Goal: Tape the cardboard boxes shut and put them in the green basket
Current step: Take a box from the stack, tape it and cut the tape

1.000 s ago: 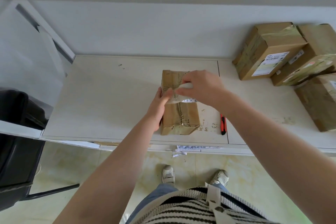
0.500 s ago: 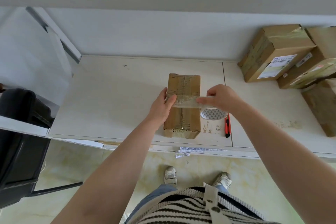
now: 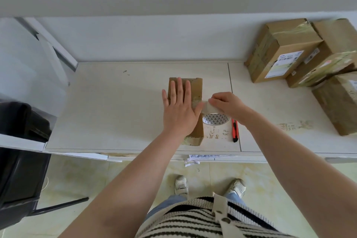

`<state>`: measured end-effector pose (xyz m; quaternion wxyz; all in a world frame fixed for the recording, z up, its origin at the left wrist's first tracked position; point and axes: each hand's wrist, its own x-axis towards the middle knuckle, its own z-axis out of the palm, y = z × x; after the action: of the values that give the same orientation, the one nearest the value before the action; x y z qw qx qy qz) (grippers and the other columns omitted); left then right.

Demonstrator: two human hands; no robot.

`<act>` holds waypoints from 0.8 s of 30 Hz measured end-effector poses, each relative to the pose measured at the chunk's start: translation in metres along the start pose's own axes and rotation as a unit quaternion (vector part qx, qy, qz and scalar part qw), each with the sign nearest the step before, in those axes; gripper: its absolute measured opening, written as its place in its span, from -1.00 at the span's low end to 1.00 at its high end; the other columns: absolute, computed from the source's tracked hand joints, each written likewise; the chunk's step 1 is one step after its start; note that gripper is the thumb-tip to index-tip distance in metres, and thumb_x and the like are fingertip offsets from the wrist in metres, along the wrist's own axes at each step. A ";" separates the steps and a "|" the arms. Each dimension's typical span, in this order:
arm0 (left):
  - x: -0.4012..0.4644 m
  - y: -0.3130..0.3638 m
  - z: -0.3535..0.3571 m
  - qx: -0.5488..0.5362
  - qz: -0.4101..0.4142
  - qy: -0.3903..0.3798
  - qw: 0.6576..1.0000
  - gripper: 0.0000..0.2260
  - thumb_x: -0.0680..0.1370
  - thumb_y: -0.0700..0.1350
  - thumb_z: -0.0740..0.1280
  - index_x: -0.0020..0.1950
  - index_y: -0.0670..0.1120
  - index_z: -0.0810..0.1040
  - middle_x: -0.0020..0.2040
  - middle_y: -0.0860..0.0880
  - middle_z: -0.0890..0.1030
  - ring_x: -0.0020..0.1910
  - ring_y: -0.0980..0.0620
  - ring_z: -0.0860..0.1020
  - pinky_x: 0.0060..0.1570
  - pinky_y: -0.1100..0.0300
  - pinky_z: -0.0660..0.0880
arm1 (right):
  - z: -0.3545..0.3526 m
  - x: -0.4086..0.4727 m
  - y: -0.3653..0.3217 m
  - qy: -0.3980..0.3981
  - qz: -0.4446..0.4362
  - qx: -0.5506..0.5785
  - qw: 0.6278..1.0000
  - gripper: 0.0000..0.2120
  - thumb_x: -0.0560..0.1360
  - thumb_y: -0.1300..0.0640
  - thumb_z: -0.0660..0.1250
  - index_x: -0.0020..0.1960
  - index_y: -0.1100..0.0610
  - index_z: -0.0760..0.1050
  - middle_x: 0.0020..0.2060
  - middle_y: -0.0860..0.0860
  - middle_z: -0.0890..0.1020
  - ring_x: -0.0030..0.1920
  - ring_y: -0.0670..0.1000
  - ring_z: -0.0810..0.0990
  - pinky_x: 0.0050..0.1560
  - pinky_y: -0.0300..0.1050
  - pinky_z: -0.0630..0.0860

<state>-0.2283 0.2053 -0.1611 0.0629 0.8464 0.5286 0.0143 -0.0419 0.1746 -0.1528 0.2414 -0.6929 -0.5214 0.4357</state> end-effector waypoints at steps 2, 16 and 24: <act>0.001 0.001 0.001 0.003 -0.012 -0.006 1.000 -0.30 0.58 0.35 -0.26 0.60 -0.04 -0.24 0.59 -0.19 -0.26 0.56 -0.18 -0.27 0.50 -0.23 -0.24 | -0.003 -0.005 0.009 -0.011 0.016 0.041 0.999 -0.64 0.59 -0.05 0.25 -0.29 0.13 0.53 -0.42 -0.05 0.50 -0.36 -0.08 0.49 -0.29 -0.17 0.40; 0.005 0.000 -0.002 -0.010 -0.024 -0.050 0.998 -0.29 0.52 0.41 -0.24 0.57 0.12 -0.32 0.57 -0.17 -0.33 0.55 -0.17 -0.30 0.49 -0.18 -0.24 | 0.009 -0.005 0.025 0.026 0.025 -0.086 0.996 -0.54 0.48 -0.35 0.25 -0.33 0.02 0.43 -0.43 -0.07 0.49 -0.40 -0.05 0.47 -0.36 -0.19 0.38; 0.004 0.003 -0.001 0.000 -0.027 -0.036 0.999 -0.29 0.51 0.39 -0.24 0.59 0.10 -0.26 0.58 -0.18 -0.28 0.57 -0.18 -0.26 0.50 -0.16 -0.16 | 0.008 -0.019 0.074 0.265 0.171 -0.067 0.947 -0.74 0.57 -0.06 0.29 0.10 0.12 0.43 0.02 0.06 0.52 -0.02 0.06 0.49 -0.14 -0.09 0.43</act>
<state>-0.2245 0.2074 -0.1604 0.0823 0.8317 0.5487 -0.0181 -0.0127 0.1307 -0.2083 0.2460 -0.8766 -0.3404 0.2350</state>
